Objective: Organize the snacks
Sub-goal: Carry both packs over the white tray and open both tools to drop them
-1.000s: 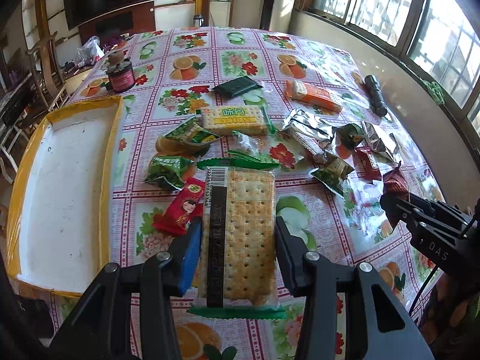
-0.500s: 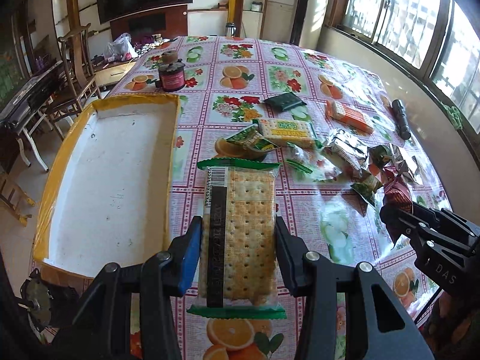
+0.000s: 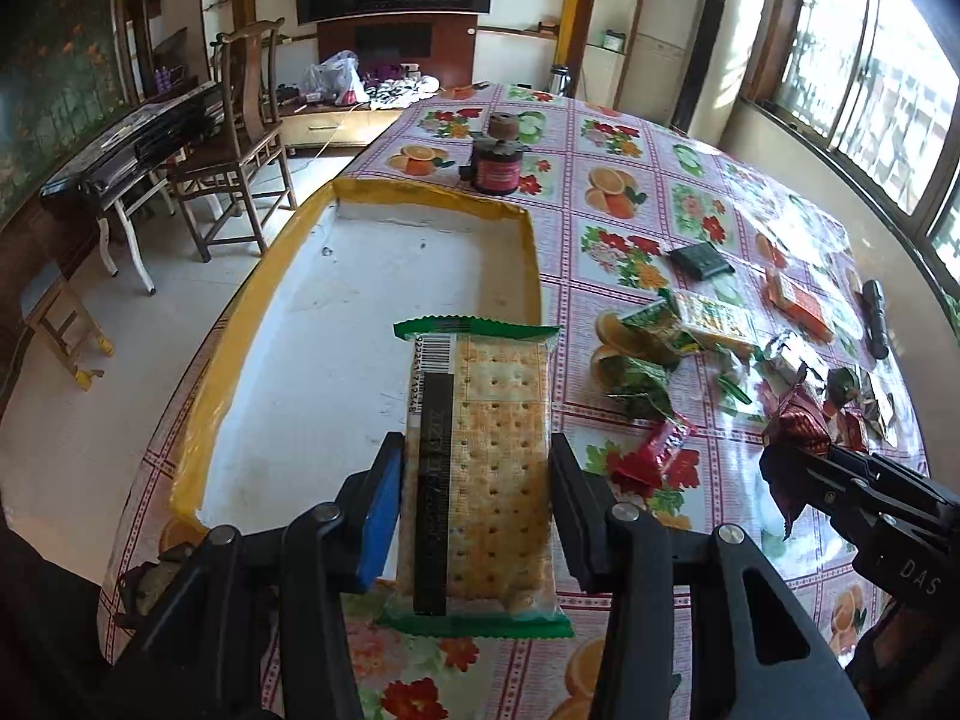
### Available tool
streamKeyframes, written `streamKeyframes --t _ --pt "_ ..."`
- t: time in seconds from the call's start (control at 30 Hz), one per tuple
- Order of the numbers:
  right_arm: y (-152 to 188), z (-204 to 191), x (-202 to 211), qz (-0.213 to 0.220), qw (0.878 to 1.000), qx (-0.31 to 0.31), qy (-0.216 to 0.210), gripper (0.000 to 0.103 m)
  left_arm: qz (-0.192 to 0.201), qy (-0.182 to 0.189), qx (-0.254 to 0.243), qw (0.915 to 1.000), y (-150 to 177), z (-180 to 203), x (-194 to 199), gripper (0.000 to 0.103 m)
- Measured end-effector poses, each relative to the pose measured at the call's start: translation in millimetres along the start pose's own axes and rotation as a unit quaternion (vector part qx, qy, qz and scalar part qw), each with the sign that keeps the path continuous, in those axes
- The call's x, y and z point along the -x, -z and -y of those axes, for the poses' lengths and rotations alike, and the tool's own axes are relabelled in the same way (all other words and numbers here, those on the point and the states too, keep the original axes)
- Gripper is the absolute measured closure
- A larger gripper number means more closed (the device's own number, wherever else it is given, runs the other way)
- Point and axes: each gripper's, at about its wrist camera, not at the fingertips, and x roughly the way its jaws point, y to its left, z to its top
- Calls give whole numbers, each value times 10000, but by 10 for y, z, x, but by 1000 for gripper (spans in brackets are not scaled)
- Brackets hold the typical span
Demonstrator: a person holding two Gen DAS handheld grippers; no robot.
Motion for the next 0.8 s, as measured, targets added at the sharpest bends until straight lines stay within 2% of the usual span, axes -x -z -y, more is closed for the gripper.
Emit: streamKeyframes --t 0.17,0.37,0.57,0.8 --pt "-179 -271 -305 -147 9991 106 -381 67 -89 -90 233 9996 -46 -243 -110 57" --pt "-447 -541 -651 -244 9970 230 -700 67 -253 -114 311 9991 -42 -335 -280 57" --pt "-653 -700 -1088 -522 9954 427 -678 67 -378 -201 392 9983 -62 -420 -429 57" --pt "-745 -852 -1489 -785 9924 790 -530 67 -532 -312 564 9965 -42 -548 -567 57"
